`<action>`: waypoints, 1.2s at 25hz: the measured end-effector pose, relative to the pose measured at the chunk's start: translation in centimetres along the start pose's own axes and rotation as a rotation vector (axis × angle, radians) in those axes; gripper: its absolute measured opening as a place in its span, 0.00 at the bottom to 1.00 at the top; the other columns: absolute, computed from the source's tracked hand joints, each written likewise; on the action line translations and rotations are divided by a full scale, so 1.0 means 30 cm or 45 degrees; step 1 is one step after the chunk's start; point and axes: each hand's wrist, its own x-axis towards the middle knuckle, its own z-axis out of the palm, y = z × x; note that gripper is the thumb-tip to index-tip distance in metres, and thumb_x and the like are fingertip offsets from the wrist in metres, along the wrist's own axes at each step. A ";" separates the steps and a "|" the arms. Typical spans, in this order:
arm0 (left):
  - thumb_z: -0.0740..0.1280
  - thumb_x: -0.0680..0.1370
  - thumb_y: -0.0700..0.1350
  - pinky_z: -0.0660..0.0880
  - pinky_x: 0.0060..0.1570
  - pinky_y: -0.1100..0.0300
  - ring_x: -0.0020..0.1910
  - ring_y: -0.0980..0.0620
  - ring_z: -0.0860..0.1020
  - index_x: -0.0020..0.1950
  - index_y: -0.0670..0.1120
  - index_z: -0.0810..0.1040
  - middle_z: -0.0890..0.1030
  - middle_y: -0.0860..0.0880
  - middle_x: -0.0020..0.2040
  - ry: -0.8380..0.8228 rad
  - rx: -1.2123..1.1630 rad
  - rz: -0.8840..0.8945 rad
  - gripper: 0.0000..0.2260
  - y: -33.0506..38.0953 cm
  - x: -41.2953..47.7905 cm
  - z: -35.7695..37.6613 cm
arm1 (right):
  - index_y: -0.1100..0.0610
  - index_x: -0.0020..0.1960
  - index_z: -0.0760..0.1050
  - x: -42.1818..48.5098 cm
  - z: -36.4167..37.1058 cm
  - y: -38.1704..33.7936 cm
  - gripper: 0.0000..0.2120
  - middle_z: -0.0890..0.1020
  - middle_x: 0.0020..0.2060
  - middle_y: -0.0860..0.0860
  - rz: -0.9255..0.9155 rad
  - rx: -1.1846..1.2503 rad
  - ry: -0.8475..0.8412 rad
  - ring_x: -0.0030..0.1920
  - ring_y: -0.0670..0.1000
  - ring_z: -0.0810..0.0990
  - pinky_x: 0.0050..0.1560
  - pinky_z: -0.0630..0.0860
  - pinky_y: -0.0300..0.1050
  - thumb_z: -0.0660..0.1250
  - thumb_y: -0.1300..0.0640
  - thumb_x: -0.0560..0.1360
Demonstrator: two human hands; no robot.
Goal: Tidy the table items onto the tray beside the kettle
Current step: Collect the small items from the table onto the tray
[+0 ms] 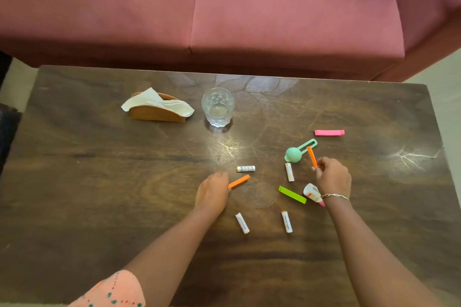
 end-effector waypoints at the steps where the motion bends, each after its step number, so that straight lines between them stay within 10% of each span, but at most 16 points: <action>1: 0.61 0.78 0.43 0.71 0.49 0.54 0.53 0.44 0.75 0.56 0.42 0.71 0.77 0.44 0.55 0.019 -0.049 -0.016 0.09 -0.028 -0.008 -0.012 | 0.62 0.47 0.78 -0.029 0.003 -0.044 0.06 0.81 0.46 0.61 -0.028 0.049 0.020 0.47 0.63 0.77 0.42 0.71 0.49 0.67 0.61 0.72; 20: 0.68 0.73 0.40 0.71 0.45 0.51 0.46 0.42 0.77 0.46 0.40 0.79 0.79 0.42 0.46 0.487 -0.513 -0.445 0.04 -1.295 -0.408 -0.455 | 0.53 0.32 0.73 -0.768 0.464 -1.463 0.13 0.81 0.33 0.60 -0.090 0.940 -0.517 0.38 0.62 0.82 0.45 0.78 0.61 0.70 0.67 0.68; 25: 0.69 0.72 0.40 0.72 0.45 0.51 0.46 0.42 0.77 0.45 0.41 0.79 0.80 0.42 0.46 0.651 -0.491 -0.611 0.03 -1.691 -0.489 -0.572 | 0.54 0.32 0.72 -0.901 0.650 -1.825 0.14 0.76 0.27 0.52 -0.162 1.052 -0.705 0.24 0.44 0.79 0.29 0.79 0.41 0.69 0.70 0.69; 30: 0.67 0.73 0.39 0.70 0.44 0.50 0.46 0.39 0.77 0.44 0.39 0.79 0.79 0.39 0.46 0.745 -0.420 -0.810 0.03 -2.057 -0.536 -0.629 | 0.57 0.34 0.72 -1.016 0.788 -2.128 0.11 0.76 0.29 0.55 -0.209 1.079 -0.867 0.30 0.51 0.78 0.32 0.78 0.43 0.68 0.69 0.70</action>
